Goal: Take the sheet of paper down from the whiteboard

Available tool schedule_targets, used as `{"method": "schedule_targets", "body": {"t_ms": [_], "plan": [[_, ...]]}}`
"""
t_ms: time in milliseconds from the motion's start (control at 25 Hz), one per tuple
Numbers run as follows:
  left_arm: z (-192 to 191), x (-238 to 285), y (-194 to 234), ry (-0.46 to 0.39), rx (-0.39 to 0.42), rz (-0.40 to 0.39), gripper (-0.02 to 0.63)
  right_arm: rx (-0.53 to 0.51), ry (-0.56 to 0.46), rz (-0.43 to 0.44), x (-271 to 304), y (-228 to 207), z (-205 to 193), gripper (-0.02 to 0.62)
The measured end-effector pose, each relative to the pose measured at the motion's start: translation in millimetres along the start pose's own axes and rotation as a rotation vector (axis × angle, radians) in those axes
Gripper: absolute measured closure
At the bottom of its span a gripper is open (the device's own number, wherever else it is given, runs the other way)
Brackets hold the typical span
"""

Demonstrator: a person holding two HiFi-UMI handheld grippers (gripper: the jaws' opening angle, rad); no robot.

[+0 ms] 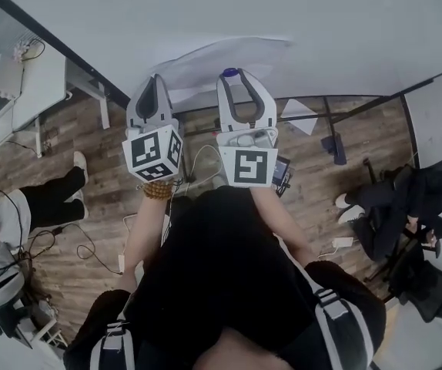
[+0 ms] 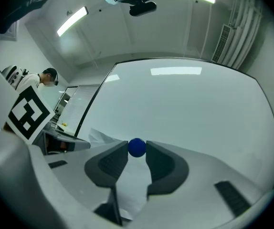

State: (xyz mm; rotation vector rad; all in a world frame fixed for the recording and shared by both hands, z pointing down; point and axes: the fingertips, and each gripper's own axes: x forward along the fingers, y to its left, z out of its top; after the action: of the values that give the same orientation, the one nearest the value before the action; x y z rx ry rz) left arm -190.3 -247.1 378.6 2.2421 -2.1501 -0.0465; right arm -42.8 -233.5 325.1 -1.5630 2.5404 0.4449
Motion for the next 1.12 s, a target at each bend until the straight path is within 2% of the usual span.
{"method": "schedule_targets", "body": {"t_ms": [680, 840, 1000, 1120], "plan": [[-44, -34, 12, 0.071, -0.03, 0.027, 0.597, -0.052, 0.071, 0.128, -10, 43, -35, 0.48], [-46, -37, 16, 0.078, -0.043, 0.027, 0.597, 0.006, 0.045, 0.121, -9, 47, -33, 0.48], [-47, -35, 17, 0.076, -0.043, 0.037, 0.597, -0.013, 0.063, 0.152, -8, 50, -39, 0.479], [-44, -34, 20, 0.067, -0.04, 0.046, 0.597, 0.02, 0.06, 0.143, -7, 49, -41, 0.48]]}}
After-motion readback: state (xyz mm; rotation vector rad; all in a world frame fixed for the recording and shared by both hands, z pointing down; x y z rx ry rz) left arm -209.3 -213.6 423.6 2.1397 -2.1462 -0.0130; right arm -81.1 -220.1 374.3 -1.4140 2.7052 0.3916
